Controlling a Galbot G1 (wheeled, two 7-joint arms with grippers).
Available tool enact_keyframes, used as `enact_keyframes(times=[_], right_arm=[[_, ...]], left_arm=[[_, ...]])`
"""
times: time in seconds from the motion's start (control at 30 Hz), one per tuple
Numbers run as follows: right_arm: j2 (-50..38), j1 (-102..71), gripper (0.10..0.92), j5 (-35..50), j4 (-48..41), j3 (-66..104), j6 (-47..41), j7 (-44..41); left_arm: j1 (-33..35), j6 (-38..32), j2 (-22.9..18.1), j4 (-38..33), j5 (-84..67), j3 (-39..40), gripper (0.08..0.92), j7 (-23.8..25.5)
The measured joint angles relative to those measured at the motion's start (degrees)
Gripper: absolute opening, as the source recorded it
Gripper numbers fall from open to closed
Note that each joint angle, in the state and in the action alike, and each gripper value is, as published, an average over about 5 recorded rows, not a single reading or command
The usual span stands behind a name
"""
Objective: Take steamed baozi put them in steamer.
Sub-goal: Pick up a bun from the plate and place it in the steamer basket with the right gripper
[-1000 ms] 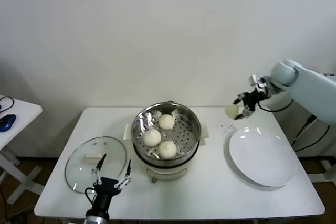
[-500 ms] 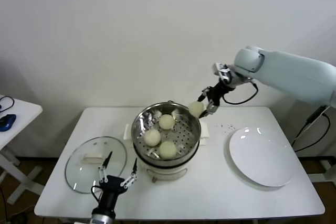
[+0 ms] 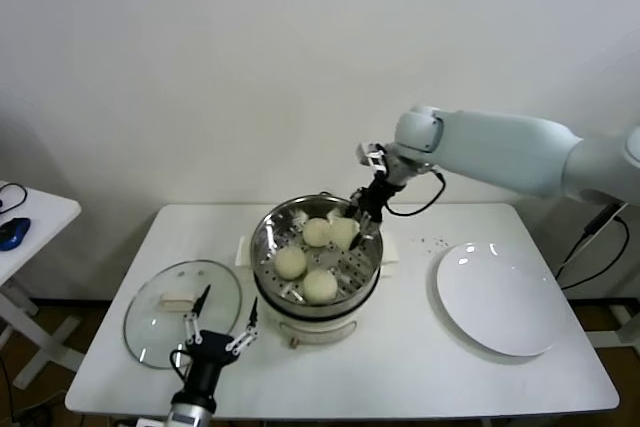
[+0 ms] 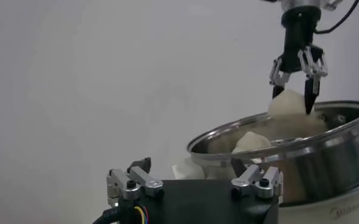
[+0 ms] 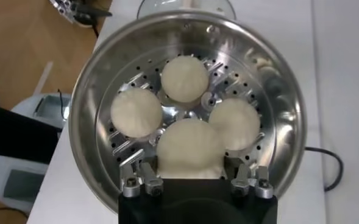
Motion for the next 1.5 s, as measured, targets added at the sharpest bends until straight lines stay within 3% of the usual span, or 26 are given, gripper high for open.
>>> enact_keyframes(times=[0.9, 1.17, 1.5], right_arm=[[4.7, -4.1, 0.696, -4.2, -5.4, -2.3, 0.5, -0.6], [4.4, -4.2, 0.814, -4.3, -5.1, -2.2, 0.6, -0.4], [3.5, -3.3, 0.823, -3.5, -4.5, -0.4, 0.6, -0.6]], left_arm=[[-1.5, 1.0, 0.3, 0.9, -0.2, 0.6, 0.823, 0.0], [-1.7, 1.3, 0.3, 0.8, 0.0, 0.9, 0.823, 0.0], [-2.0, 1.4, 0.3, 1.1, 0.2, 1.0, 0.823, -0.1]])
